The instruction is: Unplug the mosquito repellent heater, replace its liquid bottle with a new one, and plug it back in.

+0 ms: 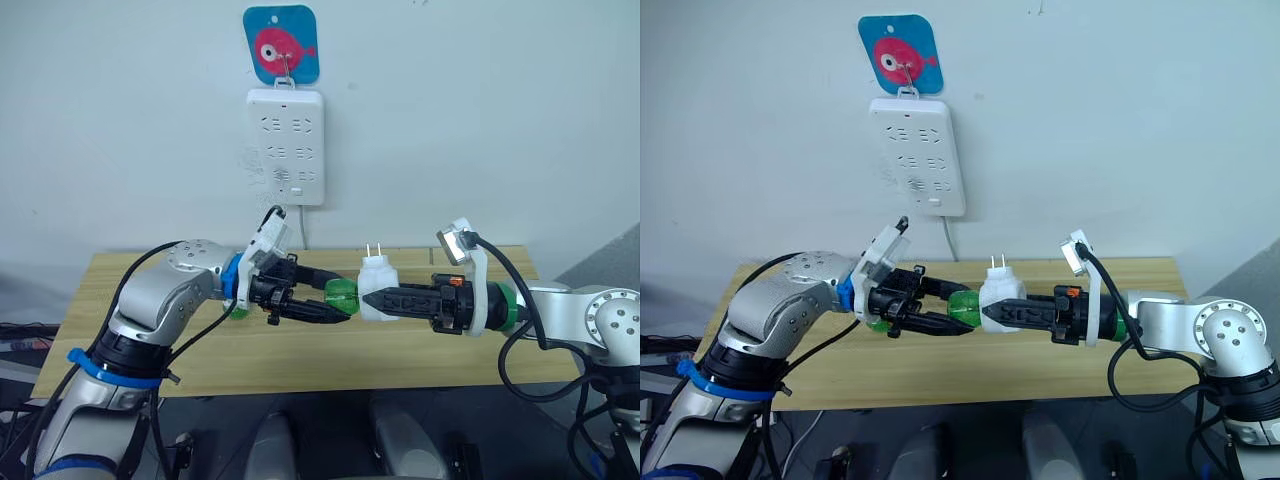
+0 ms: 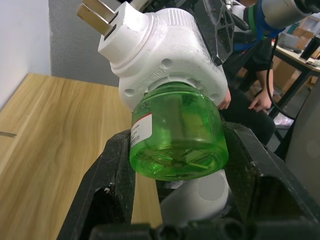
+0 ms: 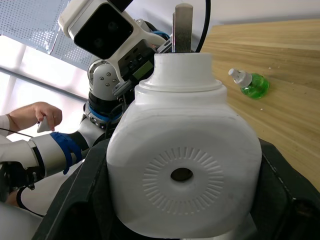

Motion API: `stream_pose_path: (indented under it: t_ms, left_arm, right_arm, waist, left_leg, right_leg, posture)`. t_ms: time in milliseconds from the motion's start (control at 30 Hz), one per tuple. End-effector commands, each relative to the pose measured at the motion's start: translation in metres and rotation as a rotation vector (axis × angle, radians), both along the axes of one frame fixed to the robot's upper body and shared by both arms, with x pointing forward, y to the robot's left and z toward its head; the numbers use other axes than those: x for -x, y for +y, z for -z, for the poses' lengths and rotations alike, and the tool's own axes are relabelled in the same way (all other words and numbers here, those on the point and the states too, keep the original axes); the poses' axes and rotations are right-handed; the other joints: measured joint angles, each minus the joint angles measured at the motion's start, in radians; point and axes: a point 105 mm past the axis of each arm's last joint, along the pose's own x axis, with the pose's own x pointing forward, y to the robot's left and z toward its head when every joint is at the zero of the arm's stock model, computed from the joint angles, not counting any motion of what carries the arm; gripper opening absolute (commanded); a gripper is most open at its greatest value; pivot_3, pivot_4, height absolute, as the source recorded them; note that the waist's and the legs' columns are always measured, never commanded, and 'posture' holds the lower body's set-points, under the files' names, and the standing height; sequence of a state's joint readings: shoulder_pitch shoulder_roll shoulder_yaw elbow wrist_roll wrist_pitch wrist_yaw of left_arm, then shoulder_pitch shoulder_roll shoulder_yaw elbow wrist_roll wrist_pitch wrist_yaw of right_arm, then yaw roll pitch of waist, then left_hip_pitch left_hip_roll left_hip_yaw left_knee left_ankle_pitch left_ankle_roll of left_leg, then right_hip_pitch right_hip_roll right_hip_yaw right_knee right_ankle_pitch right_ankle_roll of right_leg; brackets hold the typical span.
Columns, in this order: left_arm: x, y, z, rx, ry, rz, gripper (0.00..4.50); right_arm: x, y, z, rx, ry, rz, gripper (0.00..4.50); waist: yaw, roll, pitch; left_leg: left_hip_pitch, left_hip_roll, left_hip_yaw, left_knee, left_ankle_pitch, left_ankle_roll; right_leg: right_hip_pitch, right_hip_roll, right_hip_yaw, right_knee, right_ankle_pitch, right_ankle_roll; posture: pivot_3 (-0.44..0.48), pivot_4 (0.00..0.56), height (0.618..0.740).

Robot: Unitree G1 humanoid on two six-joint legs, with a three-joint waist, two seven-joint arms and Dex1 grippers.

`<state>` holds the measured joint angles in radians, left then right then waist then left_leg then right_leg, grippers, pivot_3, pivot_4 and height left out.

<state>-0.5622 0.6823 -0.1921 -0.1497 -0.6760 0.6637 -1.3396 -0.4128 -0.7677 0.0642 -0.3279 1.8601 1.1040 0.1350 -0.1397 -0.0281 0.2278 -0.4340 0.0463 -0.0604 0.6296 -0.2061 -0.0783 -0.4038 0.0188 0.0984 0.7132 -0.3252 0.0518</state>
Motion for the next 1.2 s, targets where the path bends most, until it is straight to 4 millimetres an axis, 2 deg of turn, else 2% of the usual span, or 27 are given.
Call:
stream_pose_path:
  t_ms: [33, 100, 300, 500, 633, 800, 1000, 1200]
  left_arm:
    - [-0.006, -0.001, -0.002, -0.003, -0.097, -0.03, 2.23]
    - [-0.011, 0.0, 0.002, -0.016, -0.157, -0.057, 2.23]
    - [-0.016, 0.006, 0.011, 0.0, -0.55, -0.08, 4.2]
    - [-0.012, 0.002, 0.0, 0.162, -0.757, -0.187, 4.21]
    - [-0.005, 0.002, -0.007, 0.231, -0.852, -0.198, 4.21]
    - [0.008, 0.008, 0.001, 0.239, -0.843, -0.158, 4.21]
    - [0.013, 0.013, -0.001, 0.243, -0.822, -0.173, 4.21]
    - [0.017, 0.004, -0.009, 0.269, -0.819, -0.16, 4.21]
  right_arm:
    - [0.014, 0.008, -0.018, -0.089, -0.038, -0.083, 3.02]
    - [0.012, 0.007, -0.018, -0.093, -0.034, -0.074, 3.02]
    - [0.01, 0.004, -0.018, -0.103, -0.023, -0.05, 3.02]
    - [0.008, 0.003, -0.018, -0.101, -0.022, -0.035, 3.02]
    - [0.006, 0.002, -0.017, -0.096, -0.026, -0.029, 3.02]
    - [0.005, 0.001, -0.017, -0.092, -0.029, -0.025, 3.02]
    - [0.003, 0.0, -0.016, -0.091, -0.026, -0.008, 3.02]
    - [0.0, -0.002, -0.015, -0.085, -0.019, 0.009, 3.02]
  waist:
    - [0.001, 0.0, 0.0]
    - [0.001, 0.0, 0.0]
    - [0.002, 0.0, 0.0]
    - [0.008, 0.0, 0.0]
    - [0.008, 0.0, 0.0]
    - [0.006, 0.0, 0.0]
    - [0.005, 0.0, 0.0]
    - [0.004, 0.0, 0.0]
  left_leg:
    - [0.0, 0.0, 0.0, 0.0, 0.0, 0.0]
    - [0.0, 0.0, 0.0, 0.0, 0.0, 0.0]
    - [0.001, 0.0, 0.002, 0.0, 0.0, 0.0]
    - [0.0, -0.001, 0.002, 0.0, 0.0, 0.0]
    - [0.0, -0.001, 0.002, 0.001, 0.0, 0.0]
    - [0.0, -0.001, 0.002, 0.001, 0.0, 0.0]
    - [0.0, -0.001, 0.002, 0.001, 0.0, 0.0]
    - [0.0, -0.001, 0.002, 0.001, 0.0, 0.0]
  right_leg:
    - [0.0, 0.0, 0.0, 0.0, 0.0, -0.001]
    - [0.0, 0.0, 0.0, 0.0, 0.001, -0.001]
    - [0.0, 0.0, 0.002, 0.0, 0.002, -0.004]
    - [0.0, -0.002, 0.002, -0.001, 0.003, -0.004]
    - [0.0, -0.002, 0.002, 0.0, 0.003, -0.004]
    - [0.0, -0.002, 0.002, 0.0, 0.003, -0.004]
    - [0.0, -0.002, 0.002, 0.0, 0.003, -0.004]
    - [0.0, -0.002, 0.001, 0.0, 0.003, -0.004]
  posture:
    - [-0.168, 0.211, 0.725]
    - [-0.165, 0.211, 0.725]
    - [-0.165, 0.213, 0.725]
    - [-0.161, 0.212, 0.725]
    - [-0.159, 0.211, 0.725]
    - [-0.159, 0.212, 0.725]
    - [-0.158, 0.213, 0.725]
    - [-0.157, 0.213, 0.725]
